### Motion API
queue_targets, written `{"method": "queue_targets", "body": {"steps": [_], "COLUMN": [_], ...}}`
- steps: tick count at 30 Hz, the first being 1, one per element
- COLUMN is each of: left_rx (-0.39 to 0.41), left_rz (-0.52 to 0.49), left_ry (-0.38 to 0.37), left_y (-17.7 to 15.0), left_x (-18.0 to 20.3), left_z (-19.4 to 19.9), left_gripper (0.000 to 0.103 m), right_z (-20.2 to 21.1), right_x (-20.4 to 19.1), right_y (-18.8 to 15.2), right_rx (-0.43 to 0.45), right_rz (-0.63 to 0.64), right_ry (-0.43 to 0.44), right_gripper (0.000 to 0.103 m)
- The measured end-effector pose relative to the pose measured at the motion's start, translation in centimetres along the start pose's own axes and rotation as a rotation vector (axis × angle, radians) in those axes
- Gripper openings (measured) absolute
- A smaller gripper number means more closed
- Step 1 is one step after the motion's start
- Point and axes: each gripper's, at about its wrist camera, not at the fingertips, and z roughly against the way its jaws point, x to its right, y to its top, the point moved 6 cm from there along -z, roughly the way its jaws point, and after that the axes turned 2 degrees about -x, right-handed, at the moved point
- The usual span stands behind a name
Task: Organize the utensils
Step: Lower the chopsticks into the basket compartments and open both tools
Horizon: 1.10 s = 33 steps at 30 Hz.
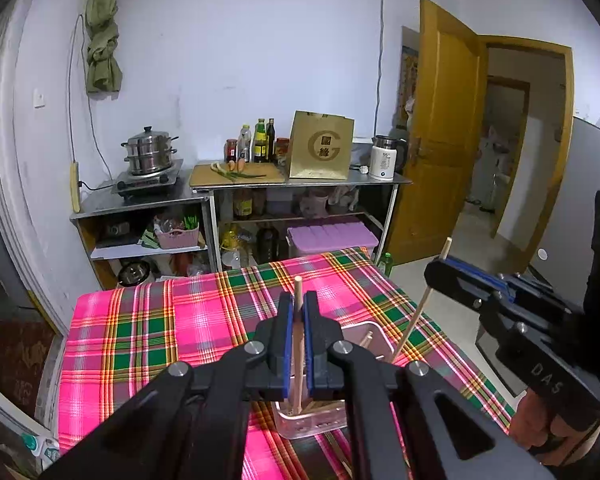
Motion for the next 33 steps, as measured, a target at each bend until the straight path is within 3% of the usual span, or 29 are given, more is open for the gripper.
{"method": "queue_targets", "body": {"steps": [16,33], "left_rx": [-0.055,-0.118], "left_rz": [0.034,0.043], "left_ry": [-0.022,-0.025], "left_y": [-2.7,-6.2], "left_x": [-1.5,-1.9], "left_z": [-4.5,-6.2], "left_gripper": [0.005,0.006], "right_z": [-5.1,-6.2], "right_x": [1.1,1.2], "right_y": [-2.9,-6.5], "right_rx": [-0.052,-0.149], "right_rz": [-0.02,-0.024], "right_ry": [-0.016,-0.01], "right_gripper": [0.005,0.005]}}
